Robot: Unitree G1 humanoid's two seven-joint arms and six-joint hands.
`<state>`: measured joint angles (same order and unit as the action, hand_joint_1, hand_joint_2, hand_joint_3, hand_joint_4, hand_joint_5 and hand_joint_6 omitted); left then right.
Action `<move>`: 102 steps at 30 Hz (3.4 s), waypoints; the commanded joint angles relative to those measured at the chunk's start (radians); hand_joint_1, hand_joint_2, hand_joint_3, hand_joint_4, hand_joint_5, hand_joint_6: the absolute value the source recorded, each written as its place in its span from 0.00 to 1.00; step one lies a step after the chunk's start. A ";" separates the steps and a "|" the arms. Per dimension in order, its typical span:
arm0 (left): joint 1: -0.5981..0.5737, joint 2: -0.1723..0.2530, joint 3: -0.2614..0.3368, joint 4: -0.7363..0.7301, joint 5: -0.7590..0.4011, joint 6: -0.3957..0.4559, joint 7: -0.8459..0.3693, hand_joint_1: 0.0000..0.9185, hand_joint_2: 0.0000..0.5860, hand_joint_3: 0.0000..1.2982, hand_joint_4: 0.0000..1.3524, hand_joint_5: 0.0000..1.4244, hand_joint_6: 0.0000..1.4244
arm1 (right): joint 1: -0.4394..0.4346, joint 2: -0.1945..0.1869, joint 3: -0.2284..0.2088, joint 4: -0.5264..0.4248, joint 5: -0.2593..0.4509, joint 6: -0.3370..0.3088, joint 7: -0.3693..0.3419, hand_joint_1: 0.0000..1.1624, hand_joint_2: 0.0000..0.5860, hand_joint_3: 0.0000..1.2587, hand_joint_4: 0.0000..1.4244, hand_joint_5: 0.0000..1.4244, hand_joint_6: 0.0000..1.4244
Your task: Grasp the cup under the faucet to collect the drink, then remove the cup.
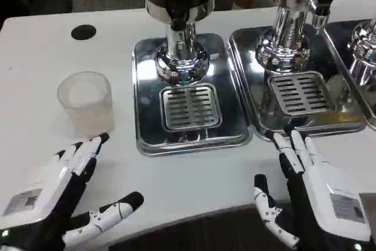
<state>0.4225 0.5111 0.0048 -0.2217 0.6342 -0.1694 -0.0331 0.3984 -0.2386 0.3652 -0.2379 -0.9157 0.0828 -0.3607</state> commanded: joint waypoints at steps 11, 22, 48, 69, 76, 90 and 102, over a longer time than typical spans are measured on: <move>0.002 -0.010 -0.009 -0.002 -0.013 0.012 -0.004 0.00 0.16 0.00 0.00 0.00 0.00 | 0.002 -0.006 -0.020 -0.010 0.020 -0.008 0.022 0.31 0.86 0.09 0.00 0.00 0.07; 0.010 -0.009 0.044 0.020 -0.068 -0.036 0.040 0.00 0.16 0.00 0.00 0.00 0.00 | -0.011 0.013 -0.009 0.000 0.024 0.000 0.021 0.31 0.85 0.09 0.00 0.00 0.07; -0.217 -0.014 0.176 0.341 -0.244 -0.156 0.134 0.11 0.06 0.00 0.00 0.06 0.10 | -0.011 0.053 0.000 0.030 0.034 -0.003 -0.003 0.34 0.87 0.10 0.00 0.00 0.08; -0.541 0.039 0.074 0.699 -0.216 -0.126 0.149 0.31 0.09 0.03 0.02 0.12 0.14 | 0.001 0.063 -0.008 0.019 0.043 -0.019 -0.014 0.35 0.87 0.15 0.03 0.03 0.09; -0.618 0.047 0.036 0.788 -0.220 -0.121 0.150 0.39 0.09 0.03 0.03 0.13 0.16 | 0.002 0.066 -0.009 0.020 0.049 -0.033 -0.024 0.36 0.87 0.16 0.04 0.03 0.10; -0.775 0.050 -0.049 1.023 -0.227 -0.172 0.144 0.37 0.08 0.03 0.03 0.15 0.18 | -0.006 0.074 -0.008 0.035 0.066 -0.052 -0.041 0.39 0.85 0.18 0.05 0.05 0.11; -0.898 0.037 -0.101 1.214 -0.232 -0.221 0.146 0.37 0.07 0.04 0.05 0.16 0.19 | -0.011 0.078 -0.006 0.047 0.088 -0.061 -0.048 0.40 0.85 0.18 0.05 0.05 0.12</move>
<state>-0.4448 0.5520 -0.0829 0.9542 0.4024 -0.3798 0.1149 0.3904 -0.1657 0.3611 -0.2013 -0.8390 0.0410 -0.3949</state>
